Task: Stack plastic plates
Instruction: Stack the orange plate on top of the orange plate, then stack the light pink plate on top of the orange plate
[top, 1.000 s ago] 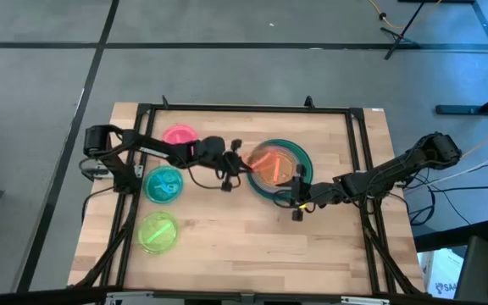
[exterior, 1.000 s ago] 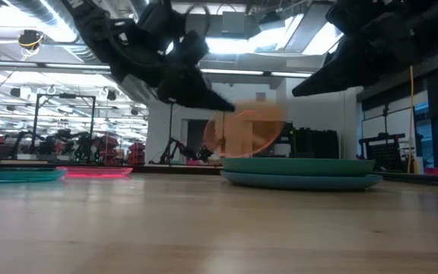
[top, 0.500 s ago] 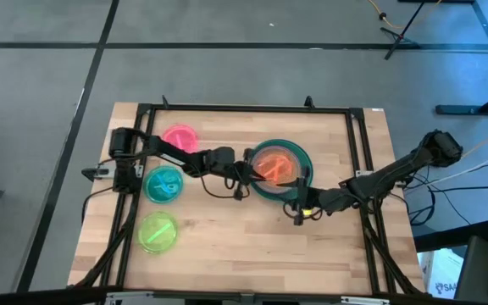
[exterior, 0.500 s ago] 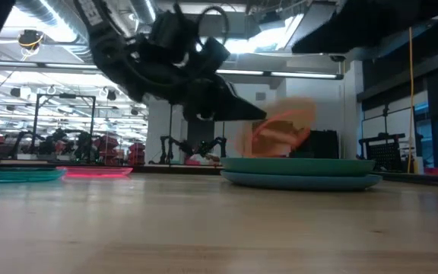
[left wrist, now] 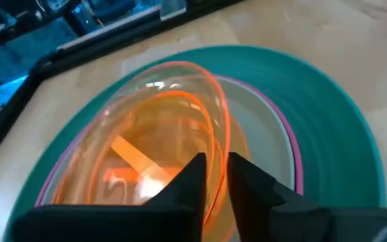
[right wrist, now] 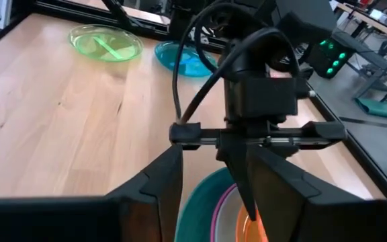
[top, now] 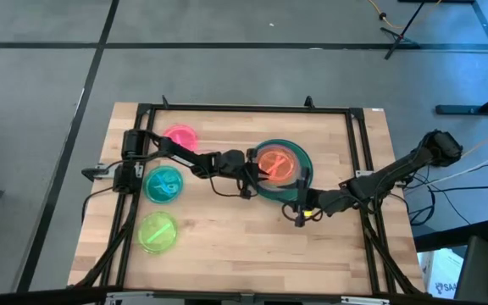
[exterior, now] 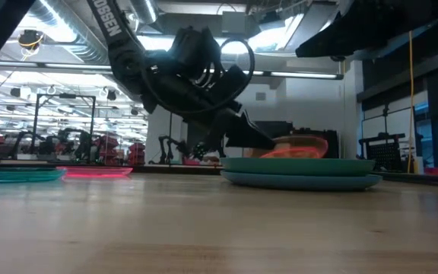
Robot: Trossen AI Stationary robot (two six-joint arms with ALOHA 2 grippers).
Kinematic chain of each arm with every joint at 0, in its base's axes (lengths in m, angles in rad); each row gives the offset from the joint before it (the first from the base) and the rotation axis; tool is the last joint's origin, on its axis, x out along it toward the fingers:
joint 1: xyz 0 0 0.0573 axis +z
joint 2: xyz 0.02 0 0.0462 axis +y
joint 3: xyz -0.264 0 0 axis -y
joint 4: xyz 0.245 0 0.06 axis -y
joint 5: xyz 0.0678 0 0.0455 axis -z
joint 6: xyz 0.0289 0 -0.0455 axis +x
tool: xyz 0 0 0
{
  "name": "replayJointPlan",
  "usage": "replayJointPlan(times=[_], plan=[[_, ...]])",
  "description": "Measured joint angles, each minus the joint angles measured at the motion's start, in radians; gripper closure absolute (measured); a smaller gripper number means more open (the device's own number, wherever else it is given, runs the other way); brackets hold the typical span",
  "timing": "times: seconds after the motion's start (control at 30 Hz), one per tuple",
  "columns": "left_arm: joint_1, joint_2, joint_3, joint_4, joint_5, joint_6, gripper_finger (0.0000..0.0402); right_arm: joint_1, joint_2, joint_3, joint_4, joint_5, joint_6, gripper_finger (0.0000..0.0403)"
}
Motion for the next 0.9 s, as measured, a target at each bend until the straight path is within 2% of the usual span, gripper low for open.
replayJointPlan(times=[0.17, 0.3, 0.43, 0.67, 0.77, 0.9], plan=[[-0.011, -0.033, 0.000, -0.096, -0.004, -0.003, 0.0298, 0.000, 0.000, 0.000, 0.004, 0.019, -0.005, 0.0247], [-0.028, -0.111, -0.001, -0.214, -0.025, -0.003, 0.0275, 0.000, 0.000, 0.000, 0.004, 0.026, -0.005, 0.0247], [-0.039, -0.199, -0.001, -0.357, -0.075, -0.010, 0.0273, 0.000, 0.000, 0.000, 0.002, 0.026, -0.002, 0.0247], [-0.038, -0.331, -0.016, -0.491, -0.113, -0.062, 0.0275, 0.000, 0.000, 0.000, -0.007, 0.026, 0.003, 0.0247], [-0.039, -0.418, -0.066, -0.527, -0.122, -0.107, 0.0275, 0.000, 0.001, 0.000, -0.021, 0.026, 0.021, 0.0247], [-0.040, -0.584, -0.181, -0.648, -0.191, -0.212, 0.0275, 0.000, 0.001, 0.000, -0.033, 0.026, 0.028, 0.0247]])
